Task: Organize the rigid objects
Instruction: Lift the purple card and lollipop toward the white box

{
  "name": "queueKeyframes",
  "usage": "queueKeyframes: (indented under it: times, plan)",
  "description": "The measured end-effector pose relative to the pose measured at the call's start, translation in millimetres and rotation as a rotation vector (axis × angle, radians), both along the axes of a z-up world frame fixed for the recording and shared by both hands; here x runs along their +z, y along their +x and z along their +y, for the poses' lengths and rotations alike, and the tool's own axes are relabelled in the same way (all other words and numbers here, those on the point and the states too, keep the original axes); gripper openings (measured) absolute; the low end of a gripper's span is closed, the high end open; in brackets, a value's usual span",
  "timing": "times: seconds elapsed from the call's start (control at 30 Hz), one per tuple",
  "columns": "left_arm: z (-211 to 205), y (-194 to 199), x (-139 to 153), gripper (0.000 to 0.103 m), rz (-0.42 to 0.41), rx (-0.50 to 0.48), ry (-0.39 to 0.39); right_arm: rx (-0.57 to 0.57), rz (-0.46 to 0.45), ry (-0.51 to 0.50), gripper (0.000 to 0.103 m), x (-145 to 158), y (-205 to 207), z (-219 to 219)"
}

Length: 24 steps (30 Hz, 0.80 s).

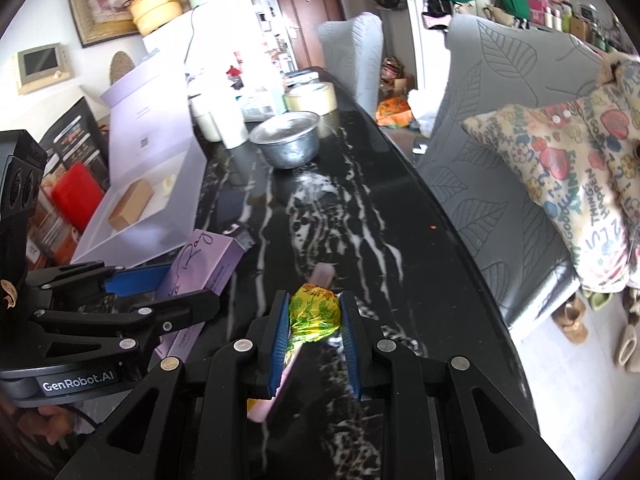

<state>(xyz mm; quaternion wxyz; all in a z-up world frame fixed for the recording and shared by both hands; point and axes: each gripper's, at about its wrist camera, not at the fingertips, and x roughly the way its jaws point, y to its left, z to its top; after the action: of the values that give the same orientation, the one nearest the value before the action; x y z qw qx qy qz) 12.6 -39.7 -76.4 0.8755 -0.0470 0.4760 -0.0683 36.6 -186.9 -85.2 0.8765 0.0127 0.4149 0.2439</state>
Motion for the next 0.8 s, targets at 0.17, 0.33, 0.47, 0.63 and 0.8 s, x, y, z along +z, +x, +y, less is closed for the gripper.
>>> queueKeyframes:
  times: [0.17,0.33,0.47,0.63,0.8]
  plan:
    - [11.9,-14.9,5.6,0.051,-0.017,0.042,0.0,0.035,-0.009,0.004,0.024,3.9,-10.3,10.9]
    - [23.2,-30.0,11.2,0.051,-0.036,0.081,0.005,0.077,-0.02,0.002,0.024,7.6,-18.8,22.3]
    - [33.7,-41.9,15.6,0.051,-0.049,0.115,0.01,0.115,-0.031,0.003,0.024,11.6,-26.3,32.9]
    - [48.2,-59.0,21.9,0.051,-0.066,0.168,0.02,0.161,-0.037,0.015,0.024,13.8,-34.9,47.4]
    - [60.9,-75.0,25.0,0.051,-0.077,0.216,0.023,0.22,-0.045,0.022,0.024,16.8,-46.7,62.6]
